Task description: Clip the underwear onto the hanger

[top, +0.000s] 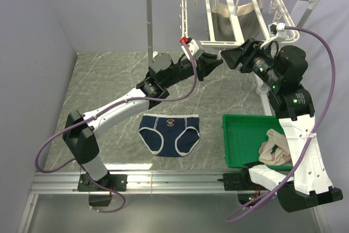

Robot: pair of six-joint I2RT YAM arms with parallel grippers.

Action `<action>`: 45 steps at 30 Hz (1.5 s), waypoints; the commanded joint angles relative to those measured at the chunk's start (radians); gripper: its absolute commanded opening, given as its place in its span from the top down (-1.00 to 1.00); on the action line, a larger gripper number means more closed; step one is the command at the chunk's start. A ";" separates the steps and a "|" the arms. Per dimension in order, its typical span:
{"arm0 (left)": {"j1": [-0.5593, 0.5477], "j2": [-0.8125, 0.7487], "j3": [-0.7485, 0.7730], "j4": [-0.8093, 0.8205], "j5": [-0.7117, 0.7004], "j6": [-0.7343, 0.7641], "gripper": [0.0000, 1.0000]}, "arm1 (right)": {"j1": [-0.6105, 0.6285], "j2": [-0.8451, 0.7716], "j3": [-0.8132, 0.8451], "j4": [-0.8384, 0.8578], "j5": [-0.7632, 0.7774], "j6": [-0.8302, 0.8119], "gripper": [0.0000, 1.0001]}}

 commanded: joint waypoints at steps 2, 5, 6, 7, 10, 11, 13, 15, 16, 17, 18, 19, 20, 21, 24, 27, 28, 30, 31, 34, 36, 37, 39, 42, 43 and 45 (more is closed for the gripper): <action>-0.004 -0.013 0.040 0.014 0.024 -0.008 0.98 | 0.017 0.014 0.023 0.044 -0.033 0.004 -0.36; -0.006 -0.013 0.044 0.011 0.025 -0.005 0.98 | 0.030 0.023 0.027 0.047 -0.038 -0.009 -0.33; -0.004 -0.011 0.044 0.009 0.024 -0.005 0.98 | 0.031 0.027 0.027 0.047 -0.035 -0.012 -0.31; -0.006 -0.010 0.048 0.008 0.025 -0.001 0.98 | 0.033 0.034 0.026 0.041 -0.028 -0.015 -0.29; -0.006 -0.008 0.053 0.003 0.027 0.000 0.98 | 0.034 0.045 0.035 0.040 -0.012 -0.022 -0.14; -0.006 -0.008 0.053 0.002 0.028 0.000 0.98 | 0.034 0.045 0.041 0.040 -0.005 -0.024 -0.08; -0.006 -0.005 0.051 0.003 0.030 0.003 0.97 | 0.034 0.053 0.049 0.035 0.011 -0.026 0.10; -0.006 -0.005 0.048 0.001 0.030 0.003 0.95 | 0.034 0.054 0.058 0.033 0.013 -0.035 0.26; -0.007 -0.007 0.047 0.001 0.030 0.006 0.94 | 0.034 0.054 0.058 0.035 0.015 -0.038 0.40; -0.006 -0.005 0.045 0.003 0.030 0.008 0.88 | 0.036 0.056 0.061 0.033 0.016 -0.039 0.48; -0.007 -0.008 0.044 0.000 0.028 0.009 0.83 | 0.034 0.056 0.061 0.033 0.016 -0.039 0.54; -0.009 -0.010 0.042 -0.002 0.028 0.015 0.78 | 0.034 0.057 0.063 0.030 0.016 -0.042 0.66; -0.009 -0.010 0.040 -0.003 0.027 0.018 0.63 | 0.034 0.056 0.061 0.029 0.016 -0.044 0.70; -0.009 -0.014 0.037 -0.005 0.025 0.020 0.54 | 0.036 0.056 0.061 0.029 0.018 -0.042 0.75; -0.009 -0.024 0.037 -0.024 0.021 0.026 0.16 | 0.034 0.050 0.058 0.027 0.030 -0.047 1.00; -0.009 -0.046 0.033 -0.047 0.008 0.026 -0.05 | 0.036 0.050 0.060 0.029 0.028 -0.055 1.00; -0.009 -0.054 0.030 -0.055 0.011 0.025 -0.07 | 0.036 0.050 0.058 0.027 0.027 -0.055 1.00; -0.009 -0.092 0.021 -0.083 0.036 0.020 -0.14 | 0.036 0.051 0.061 0.027 0.022 -0.056 1.00; -0.003 -0.112 -0.001 -0.112 0.051 0.015 -0.14 | 0.034 0.054 0.061 0.027 0.019 -0.058 1.00; 0.006 -0.214 -0.073 -0.208 0.108 0.020 -0.19 | 0.036 0.051 0.063 0.027 0.015 -0.065 1.00; 0.012 -0.305 -0.117 -0.265 0.116 0.022 -0.21 | 0.033 0.050 0.063 0.024 0.016 -0.071 1.00; 0.019 -0.339 -0.169 -0.297 0.101 0.011 -0.21 | 0.034 0.050 0.061 0.023 0.021 -0.075 1.00; 0.026 -0.446 -0.267 -0.382 0.070 -0.045 -0.20 | 0.033 0.048 0.061 0.020 0.024 -0.081 1.00; 0.052 -0.576 -0.392 -0.556 -0.021 -0.148 -0.24 | 0.034 0.050 0.067 0.010 0.024 -0.085 1.00; 0.068 -0.603 -0.419 -0.599 -0.066 -0.179 -0.25 | 0.033 0.050 0.069 0.006 0.025 -0.087 1.00; 0.086 -0.672 -0.499 -0.730 -0.100 -0.248 -0.32 | 0.033 0.050 0.070 0.001 0.027 -0.088 1.00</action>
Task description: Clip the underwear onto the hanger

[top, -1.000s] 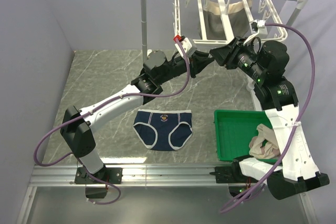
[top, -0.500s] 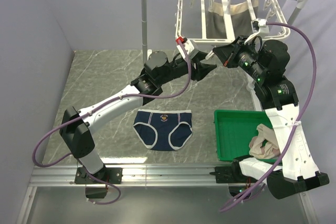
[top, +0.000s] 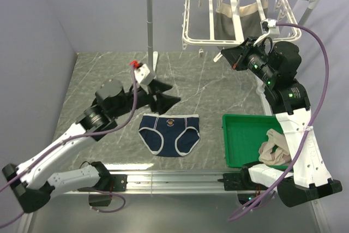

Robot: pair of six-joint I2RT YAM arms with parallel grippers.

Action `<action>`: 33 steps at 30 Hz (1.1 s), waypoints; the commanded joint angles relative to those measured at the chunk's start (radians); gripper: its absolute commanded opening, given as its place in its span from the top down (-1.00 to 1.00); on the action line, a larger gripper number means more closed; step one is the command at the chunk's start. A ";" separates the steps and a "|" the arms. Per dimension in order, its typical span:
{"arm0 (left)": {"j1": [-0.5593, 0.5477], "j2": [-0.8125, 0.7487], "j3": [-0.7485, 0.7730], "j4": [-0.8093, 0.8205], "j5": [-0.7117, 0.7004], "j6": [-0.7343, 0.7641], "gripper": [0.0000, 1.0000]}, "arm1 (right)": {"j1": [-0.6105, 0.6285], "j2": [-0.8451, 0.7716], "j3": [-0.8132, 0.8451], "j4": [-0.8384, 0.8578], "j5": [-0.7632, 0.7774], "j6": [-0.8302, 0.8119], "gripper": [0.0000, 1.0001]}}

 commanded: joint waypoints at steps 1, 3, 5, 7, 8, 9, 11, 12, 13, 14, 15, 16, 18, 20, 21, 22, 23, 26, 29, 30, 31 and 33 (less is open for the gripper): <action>0.044 -0.057 -0.116 -0.283 -0.108 -0.153 -0.34 | -0.001 -0.005 0.039 -0.003 0.020 -0.022 1.00; 0.077 -0.089 -0.162 -0.368 -0.164 -0.198 -0.38 | -0.002 -0.007 0.036 -0.001 0.023 -0.022 1.00; 0.105 -0.091 -0.185 -0.407 -0.194 -0.231 -0.56 | -0.002 -0.008 0.033 -0.001 0.023 -0.021 1.00; 0.124 -0.057 -0.206 -0.490 -0.269 -0.312 -0.55 | -0.001 -0.005 0.039 -0.006 0.026 -0.021 1.00; 0.124 0.004 -0.203 -0.537 -0.334 -0.338 -0.53 | -0.001 -0.004 0.042 -0.011 0.026 -0.022 1.00; 0.140 0.036 -0.203 -0.574 -0.350 -0.379 -0.51 | -0.001 0.001 0.046 -0.011 0.026 -0.024 1.00; 0.202 0.073 -0.231 -0.576 -0.327 -0.406 -0.50 | -0.002 0.004 0.050 -0.014 0.025 -0.025 1.00; 0.228 0.090 -0.242 -0.565 -0.326 -0.407 -0.51 | -0.001 0.004 0.053 -0.015 0.023 -0.025 1.00; 0.228 0.113 -0.237 -0.561 -0.348 -0.409 -0.53 | -0.002 0.004 0.053 -0.017 0.023 -0.025 1.00; 0.232 0.156 -0.234 -0.553 -0.364 -0.412 -0.55 | -0.001 0.004 0.052 -0.018 0.025 -0.029 1.00; 0.243 0.178 -0.225 -0.547 -0.390 -0.398 -0.58 | -0.002 0.005 0.053 -0.021 0.026 -0.030 1.00; 0.243 0.229 -0.217 -0.535 -0.408 -0.388 -0.63 | -0.001 0.007 0.053 -0.026 0.026 -0.032 1.00; 0.249 0.290 -0.190 -0.533 -0.462 -0.368 -0.66 | -0.002 0.008 0.055 -0.028 0.023 -0.033 1.00; 0.257 0.374 -0.154 -0.528 -0.479 -0.352 -0.72 | -0.002 0.012 0.055 -0.028 0.023 -0.033 1.00; 0.260 0.403 -0.139 -0.527 -0.475 -0.348 -0.73 | -0.001 0.012 0.055 -0.031 0.022 -0.033 1.00; 0.263 0.432 -0.122 -0.528 -0.473 -0.341 -0.77 | -0.001 0.013 0.055 -0.029 0.023 -0.033 1.00; 0.263 0.483 -0.095 -0.525 -0.470 -0.341 -0.78 | -0.002 0.012 0.053 -0.029 0.023 -0.035 1.00; 0.262 0.556 -0.067 -0.507 -0.465 -0.351 -0.80 | -0.001 0.012 0.050 -0.035 0.026 -0.038 1.00; 0.262 0.610 -0.064 -0.486 -0.467 -0.351 -0.78 | -0.001 0.012 0.053 -0.038 0.026 -0.047 1.00; 0.260 0.624 -0.064 -0.478 -0.467 -0.352 -0.75 | -0.002 0.013 0.052 -0.038 0.026 -0.045 1.00; 0.257 0.641 -0.062 -0.478 -0.470 -0.357 -0.72 | -0.001 0.015 0.050 -0.037 0.026 -0.045 1.00; 0.248 0.672 -0.070 -0.463 -0.459 -0.364 -0.71 | -0.002 0.013 0.047 -0.034 0.025 -0.042 1.00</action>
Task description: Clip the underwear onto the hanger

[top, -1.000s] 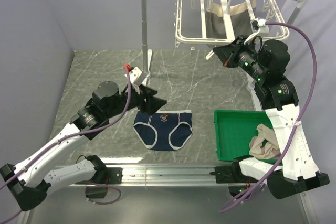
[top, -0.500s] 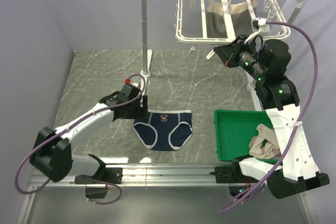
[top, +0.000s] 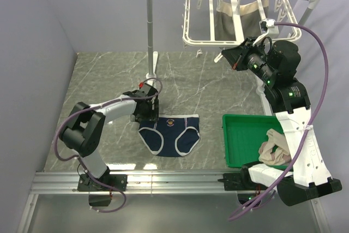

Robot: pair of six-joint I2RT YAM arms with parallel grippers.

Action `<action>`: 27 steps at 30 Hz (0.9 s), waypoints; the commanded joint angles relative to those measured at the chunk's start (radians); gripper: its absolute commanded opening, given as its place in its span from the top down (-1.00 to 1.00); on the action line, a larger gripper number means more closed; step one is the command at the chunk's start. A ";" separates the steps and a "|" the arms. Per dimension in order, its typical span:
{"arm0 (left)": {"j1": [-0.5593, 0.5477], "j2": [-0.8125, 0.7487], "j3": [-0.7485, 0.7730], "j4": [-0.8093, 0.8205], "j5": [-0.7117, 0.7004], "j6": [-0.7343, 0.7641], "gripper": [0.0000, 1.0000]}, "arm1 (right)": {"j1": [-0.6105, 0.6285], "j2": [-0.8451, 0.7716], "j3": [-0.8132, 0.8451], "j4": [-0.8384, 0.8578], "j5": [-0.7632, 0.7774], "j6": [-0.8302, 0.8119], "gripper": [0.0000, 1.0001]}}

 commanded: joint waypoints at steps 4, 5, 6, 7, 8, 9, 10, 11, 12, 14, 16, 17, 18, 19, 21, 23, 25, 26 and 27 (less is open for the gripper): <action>-0.061 0.060 0.027 0.044 -0.020 -0.012 -0.71 | -0.002 -0.003 0.021 0.001 0.015 -0.014 1.00; -0.081 0.066 0.029 0.046 -0.028 -0.014 -0.70 | -0.002 -0.002 0.023 0.000 0.018 -0.014 1.00; -0.087 0.071 0.027 0.047 -0.025 -0.017 -0.67 | -0.002 -0.003 0.023 0.000 0.016 -0.014 1.00; -0.090 0.081 0.024 0.052 -0.020 -0.024 -0.65 | -0.002 -0.003 0.025 -0.004 0.019 -0.016 1.00; -0.095 0.089 0.021 0.053 -0.013 -0.024 -0.62 | -0.002 -0.002 0.026 -0.002 0.019 -0.017 1.00; -0.095 0.101 0.018 0.063 -0.008 -0.024 -0.50 | -0.002 -0.002 0.028 -0.002 0.019 -0.017 1.00; -0.095 0.106 0.012 0.067 -0.009 -0.020 -0.40 | -0.001 -0.002 0.028 -0.004 0.021 -0.019 1.00; -0.095 0.108 0.009 0.070 -0.009 -0.017 -0.32 | -0.001 -0.005 0.028 -0.004 0.022 -0.019 1.00; -0.095 0.111 0.009 0.073 -0.009 -0.015 -0.12 | -0.001 -0.006 0.026 -0.005 0.022 -0.020 1.00; -0.095 0.112 0.017 0.089 -0.003 -0.004 0.19 | -0.002 -0.006 0.021 -0.005 0.021 -0.019 1.00; -0.099 0.103 0.026 0.104 -0.002 0.006 0.62 | -0.002 -0.010 0.017 -0.004 0.019 -0.019 1.00; -0.111 0.102 0.044 0.110 -0.005 0.016 0.70 | -0.001 -0.011 0.015 -0.005 0.019 -0.017 1.00; -0.121 0.101 0.056 0.110 -0.009 0.026 0.90 | -0.002 -0.013 0.012 -0.004 0.019 -0.016 1.00; -0.130 0.101 0.085 0.110 -0.029 0.055 0.99 | -0.002 -0.013 0.009 -0.004 0.018 -0.016 1.00; -0.171 0.089 0.106 0.131 -0.048 0.085 0.99 | -0.002 -0.011 0.011 -0.010 0.015 -0.014 1.00; -0.200 0.030 0.103 0.180 -0.051 0.124 0.99 | -0.002 -0.011 0.012 -0.011 0.012 -0.016 1.00; -0.230 -0.044 0.086 0.274 -0.064 0.196 0.99 | -0.002 -0.011 0.012 -0.011 0.012 -0.016 1.00; -0.263 -0.070 0.075 0.314 -0.077 0.227 0.99 | -0.002 -0.014 0.011 -0.013 0.010 -0.016 1.00; -0.279 -0.093 0.064 0.383 -0.078 0.258 0.99 | -0.002 -0.017 0.006 -0.014 0.010 -0.016 1.00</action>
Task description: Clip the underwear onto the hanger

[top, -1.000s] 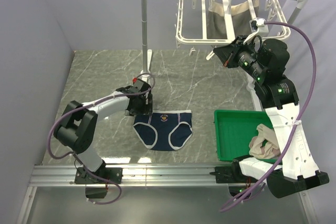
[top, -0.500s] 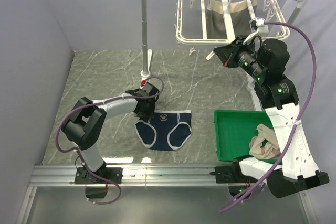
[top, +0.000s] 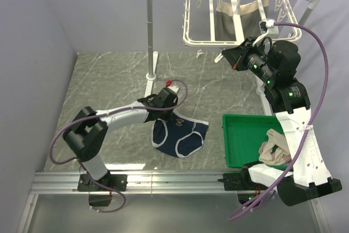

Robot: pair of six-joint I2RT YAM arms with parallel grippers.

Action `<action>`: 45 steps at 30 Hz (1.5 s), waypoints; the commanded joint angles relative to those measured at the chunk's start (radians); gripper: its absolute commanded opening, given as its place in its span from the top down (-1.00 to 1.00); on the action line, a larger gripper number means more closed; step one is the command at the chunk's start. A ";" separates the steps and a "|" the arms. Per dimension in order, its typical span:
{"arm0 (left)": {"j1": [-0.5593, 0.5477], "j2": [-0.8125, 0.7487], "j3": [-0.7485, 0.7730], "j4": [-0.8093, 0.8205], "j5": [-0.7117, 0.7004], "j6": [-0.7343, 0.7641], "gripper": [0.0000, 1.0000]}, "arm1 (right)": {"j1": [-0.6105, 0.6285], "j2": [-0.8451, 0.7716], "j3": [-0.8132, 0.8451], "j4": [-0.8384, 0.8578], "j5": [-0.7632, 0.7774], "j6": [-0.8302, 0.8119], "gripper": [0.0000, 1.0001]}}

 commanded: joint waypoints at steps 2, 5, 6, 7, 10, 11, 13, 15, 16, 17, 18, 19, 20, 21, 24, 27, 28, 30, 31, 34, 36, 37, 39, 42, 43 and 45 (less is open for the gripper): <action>-0.087 -0.196 -0.033 0.283 -0.015 0.204 0.99 | -0.002 -0.023 -0.005 -0.008 0.002 -0.003 1.00; -0.128 -0.290 -0.092 0.458 0.026 0.319 0.99 | -0.002 -0.028 -0.014 -0.005 -0.004 0.000 1.00; -0.133 -0.312 -0.108 0.504 0.052 0.345 0.99 | -0.002 -0.028 -0.014 -0.007 -0.009 0.001 1.00; -0.137 -0.350 -0.129 0.576 0.077 0.388 0.99 | -0.004 -0.031 -0.015 -0.007 -0.011 0.003 1.00; -0.145 -0.393 -0.140 0.665 0.154 0.477 0.99 | -0.002 -0.032 -0.020 -0.004 -0.012 0.001 1.00; -0.150 -0.399 -0.137 0.707 0.163 0.491 0.99 | -0.002 -0.035 -0.021 -0.002 -0.014 0.000 1.00; -0.165 -0.408 -0.123 0.738 0.175 0.543 0.99 | -0.004 -0.037 -0.023 0.001 -0.024 0.000 1.00; -0.179 -0.410 -0.117 0.785 0.168 0.581 0.99 | -0.002 -0.037 -0.023 0.003 -0.030 0.004 1.00; -0.183 -0.407 -0.105 0.794 0.161 0.614 0.99 | -0.004 -0.037 -0.023 0.004 -0.035 0.006 1.00; -0.191 -0.405 -0.096 0.805 0.158 0.623 0.99 | -0.002 -0.037 -0.023 0.007 -0.040 0.009 1.00; -0.194 -0.401 -0.088 0.823 0.157 0.634 0.99 | -0.002 -0.038 -0.023 0.009 -0.044 0.010 1.00; -0.196 -0.395 -0.073 0.831 0.155 0.655 0.99 | -0.004 -0.038 -0.023 0.010 -0.050 0.013 1.00; -0.200 -0.393 -0.067 0.845 0.154 0.664 0.99 | -0.004 -0.037 -0.023 0.015 -0.063 0.016 1.00; -0.202 -0.387 -0.059 0.857 0.155 0.671 0.99 | -0.002 -0.037 -0.023 0.018 -0.067 0.020 1.00; -0.205 -0.361 -0.021 0.868 0.146 0.681 0.99 | -0.004 -0.034 -0.020 0.018 -0.080 0.026 1.00; -0.208 -0.332 0.015 0.890 0.151 0.694 0.99 | -0.002 -0.032 -0.020 0.016 -0.083 0.030 1.00; -0.209 -0.326 0.022 0.902 0.149 0.697 0.99 | -0.002 -0.034 -0.018 0.016 -0.084 0.032 1.00; -0.213 -0.303 0.048 0.910 0.146 0.709 0.99 | -0.002 -0.034 -0.012 0.016 -0.090 0.044 1.00; -0.214 -0.296 0.056 0.913 0.148 0.712 0.99 | -0.002 -0.029 -0.012 0.018 -0.092 0.049 1.00; -0.222 -0.266 0.090 0.934 0.146 0.733 0.99 | -0.004 -0.026 -0.006 0.022 -0.101 0.067 1.00; -0.229 -0.240 0.117 0.943 0.140 0.737 0.99 | -0.002 -0.023 -0.006 0.024 -0.104 0.076 1.00; -0.232 -0.232 0.127 0.945 0.137 0.743 0.99 | -0.004 -0.023 -0.008 0.024 -0.109 0.084 1.00; -0.234 -0.220 0.142 0.949 0.134 0.744 0.99 | -0.004 -0.021 -0.008 0.024 -0.112 0.089 1.00; -0.234 -0.198 0.165 0.954 0.128 0.749 0.99 | -0.004 -0.024 -0.009 0.026 -0.115 0.090 1.00; -0.234 -0.192 0.171 0.954 0.125 0.749 0.99 | -0.004 -0.027 -0.008 0.024 -0.113 0.090 1.00; -0.234 -0.177 0.182 0.954 0.106 0.743 0.99 | -0.002 -0.029 -0.011 0.022 -0.116 0.090 1.00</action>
